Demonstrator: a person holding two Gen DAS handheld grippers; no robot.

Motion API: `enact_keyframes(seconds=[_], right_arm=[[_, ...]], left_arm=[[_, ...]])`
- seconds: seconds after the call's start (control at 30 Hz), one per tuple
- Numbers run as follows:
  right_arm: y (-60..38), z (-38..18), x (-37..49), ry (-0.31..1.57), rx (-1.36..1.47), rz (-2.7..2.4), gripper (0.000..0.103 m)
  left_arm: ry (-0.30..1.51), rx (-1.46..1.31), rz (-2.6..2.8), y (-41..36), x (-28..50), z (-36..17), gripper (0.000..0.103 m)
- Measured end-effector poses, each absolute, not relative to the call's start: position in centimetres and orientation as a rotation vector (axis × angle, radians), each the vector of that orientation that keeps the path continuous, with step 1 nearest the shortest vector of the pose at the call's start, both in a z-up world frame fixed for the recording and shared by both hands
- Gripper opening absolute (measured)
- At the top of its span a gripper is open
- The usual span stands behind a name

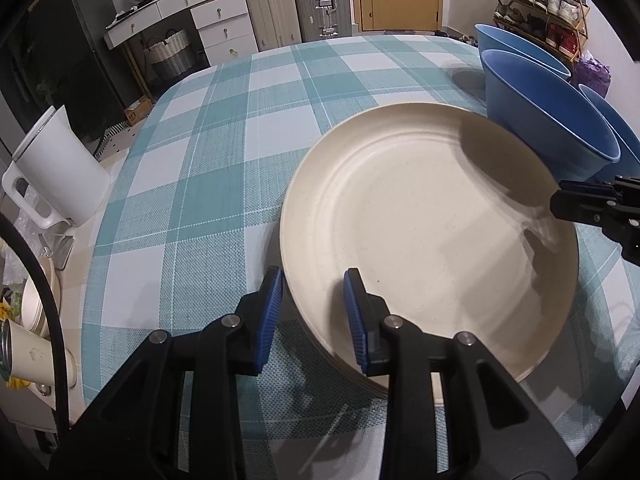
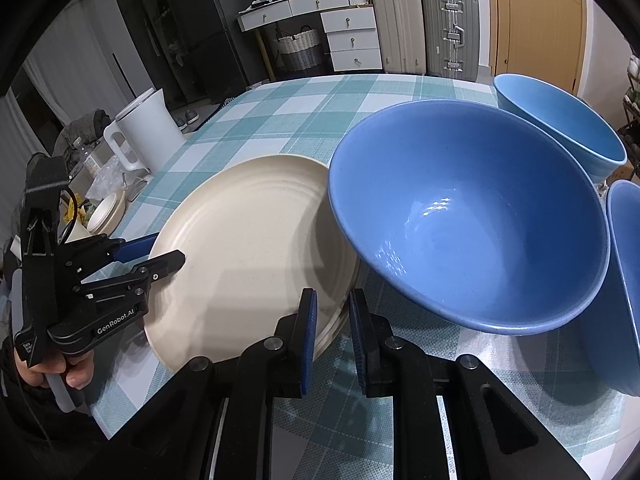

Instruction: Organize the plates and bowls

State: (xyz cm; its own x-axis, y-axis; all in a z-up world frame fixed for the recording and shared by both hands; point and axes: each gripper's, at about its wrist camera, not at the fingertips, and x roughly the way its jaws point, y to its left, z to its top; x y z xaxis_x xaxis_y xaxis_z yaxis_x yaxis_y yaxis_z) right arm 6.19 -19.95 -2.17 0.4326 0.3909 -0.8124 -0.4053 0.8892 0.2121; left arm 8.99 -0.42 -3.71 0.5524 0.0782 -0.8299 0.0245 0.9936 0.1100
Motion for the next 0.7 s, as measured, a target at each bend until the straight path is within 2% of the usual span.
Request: enact_keyframes(seconds=[0.2,0.3,0.37,0.43,0.5,0.53,0.63,0.7], right_arm=[[-19.7,-2.1,6.3,1.021,-0.015,0.498,0.023],[-19.8,-1.8,6.2,1.018,0.004,0.506,0.035],[-20.0,-1.5,6.1,1.010,0.023,0.508,0.046],[-20.2,-1.0,6.0,1.002,0.032,0.511,0.051],[-20.3,-0.6,6.0,0.997,0.040,0.516,0.061],[-20.3,-0.5,5.9,0.998,0.050,0.527,0.070],[-20.2,0.0,5.9,1.010,0.082,0.549,0.086],[-20.0,0.2,5.8,1.008,0.080,0.544,0.088]], left_arm=[[1.002,0.066,0.012,0.2,8.9,-3.7,0.034],[0.995,0.028,0.014,0.9,8.7,-3.4,0.046],[0.980,-0.007,0.003,1.4,8.4,-2.8,0.051],[0.967,-0.049,-0.015,1.8,8.1,-2.2,0.062],[0.948,-0.092,-0.051,2.2,7.8,-1.6,0.073],[0.944,-0.103,-0.060,2.3,7.8,-1.4,0.080],[0.933,-0.123,-0.070,2.5,7.5,-0.6,0.081],[0.931,-0.126,-0.081,2.4,7.3,-0.3,0.085]])
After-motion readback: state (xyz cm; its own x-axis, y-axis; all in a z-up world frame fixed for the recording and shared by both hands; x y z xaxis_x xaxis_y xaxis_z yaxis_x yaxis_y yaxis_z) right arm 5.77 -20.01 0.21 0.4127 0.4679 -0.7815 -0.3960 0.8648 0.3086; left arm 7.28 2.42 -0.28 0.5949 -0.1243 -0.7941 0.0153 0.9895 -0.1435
